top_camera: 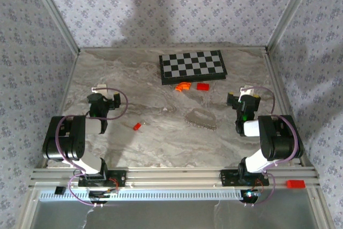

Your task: Put the keys on the keyring

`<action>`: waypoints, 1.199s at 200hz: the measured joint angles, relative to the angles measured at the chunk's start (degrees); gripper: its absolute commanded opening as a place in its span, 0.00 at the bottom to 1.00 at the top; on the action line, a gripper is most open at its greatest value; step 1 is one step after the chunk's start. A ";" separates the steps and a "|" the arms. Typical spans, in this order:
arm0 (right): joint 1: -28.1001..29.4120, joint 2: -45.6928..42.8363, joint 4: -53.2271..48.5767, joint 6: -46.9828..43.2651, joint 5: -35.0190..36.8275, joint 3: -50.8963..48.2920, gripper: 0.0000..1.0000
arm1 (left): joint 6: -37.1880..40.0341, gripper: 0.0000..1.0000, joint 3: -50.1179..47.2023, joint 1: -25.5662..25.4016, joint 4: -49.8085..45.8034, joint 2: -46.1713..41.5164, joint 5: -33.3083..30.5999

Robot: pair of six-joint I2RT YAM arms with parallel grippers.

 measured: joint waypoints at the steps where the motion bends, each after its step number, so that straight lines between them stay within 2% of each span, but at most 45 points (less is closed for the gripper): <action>1: 0.00 0.00 0.00 0.00 0.00 0.00 1.00 | 0.00 1.00 0.00 0.00 0.00 0.00 0.00; 211: 0.02 -0.02 0.00 -0.02 0.07 0.00 1.00 | 0.00 1.00 0.00 0.00 -0.04 0.00 0.02; 240: 0.61 -1.03 -0.39 -0.20 0.07 0.00 1.00 | 0.00 1.00 1.31 0.00 -3.76 -0.63 0.42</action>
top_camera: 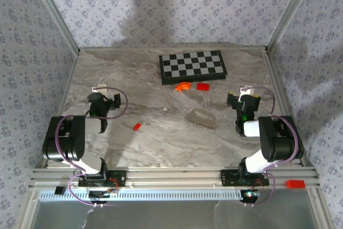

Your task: Put the keys on the keyring

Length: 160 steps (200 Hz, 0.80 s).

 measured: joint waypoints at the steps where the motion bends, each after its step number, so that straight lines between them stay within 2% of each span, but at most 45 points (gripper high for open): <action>1: 0.04 -0.04 0.00 -0.04 0.00 0.00 1.00 | 0.00 1.00 0.02 0.00 -0.13 -0.09 0.00; 22: 1.42 -2.32 -1.68 -0.52 1.60 0.00 1.00 | -0.26 1.00 0.92 0.00 -3.63 -3.34 0.00; 67: 6.60 -12.59 -16.94 0.76 7.61 7.48 1.00 | -1.92 1.00 1.60 -0.39 -11.74 -12.09 0.02; 106: 10.19 -15.52 -35.87 9.94 11.19 17.53 1.00 | -3.50 1.00 1.99 -4.17 -22.14 -21.46 2.19; 140: 14.58 -14.49 -52.94 13.81 9.33 27.43 1.00 | -9.49 1.00 6.32 -8.35 -35.82 -30.29 4.17; 160: 17.49 -12.79 -60.96 14.08 4.85 31.87 1.00 | -13.40 1.00 10.14 -9.16 -42.03 -33.27 8.31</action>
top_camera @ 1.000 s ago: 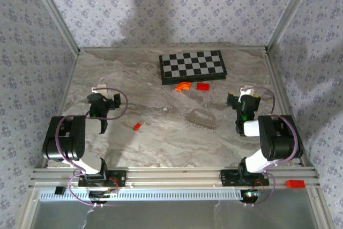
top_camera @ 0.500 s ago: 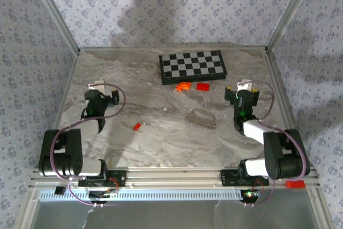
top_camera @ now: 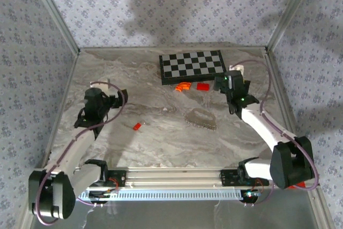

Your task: Put the keys on the keyring

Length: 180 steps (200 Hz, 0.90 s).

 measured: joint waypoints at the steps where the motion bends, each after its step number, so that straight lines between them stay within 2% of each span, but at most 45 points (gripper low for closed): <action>1: 0.11 0.09 -0.26 0.00 -0.26 0.13 1.00 | -0.24 1.00 0.20 -0.02 -0.39 -0.20 0.52; 42: 6.08 8.33 -12.98 -2.82 -16.26 7.80 0.96 | -5.05 1.00 1.03 -4.26 -6.67 -3.34 13.31; 71: 11.43 13.64 -16.20 -5.03 -22.53 9.35 0.86 | -7.15 1.00 0.42 -8.52 -6.73 -3.41 19.32; 95: 13.64 17.55 -17.66 -6.27 -25.42 9.94 0.81 | -9.16 1.00 -1.66 -9.31 -4.74 -3.41 22.43; 180: 17.33 27.43 -18.93 -8.02 -28.17 15.89 0.81 | -10.99 1.00 -3.43 -11.23 -0.46 -2.78 24.28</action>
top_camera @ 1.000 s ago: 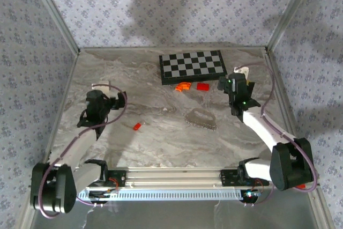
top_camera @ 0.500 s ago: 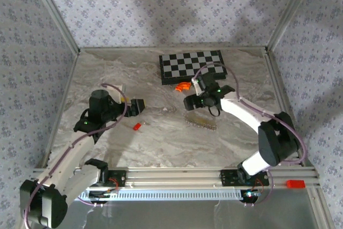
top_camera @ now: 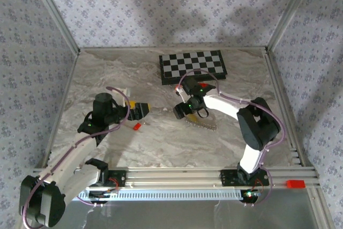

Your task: Put the keys on the keyring

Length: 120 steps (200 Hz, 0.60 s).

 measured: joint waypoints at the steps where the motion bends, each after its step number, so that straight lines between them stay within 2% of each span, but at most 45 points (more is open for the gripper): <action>1: 0.04 0.17 0.00 0.00 -0.07 0.15 0.81 | 0.00 1.00 -0.02 0.00 0.00 0.00 0.00; 44: 0.96 2.14 -0.02 -0.02 -0.74 1.53 0.80 | 0.00 1.00 -0.02 0.00 0.02 -0.22 -0.02; 84: 1.99 2.19 -0.72 -0.48 -1.05 1.53 0.71 | 0.02 1.00 -0.02 0.00 0.02 -0.59 -0.07; 120: 2.27 2.19 -1.49 -0.57 -1.16 1.53 0.70 | 0.02 1.00 -0.07 0.00 0.04 -1.33 -0.46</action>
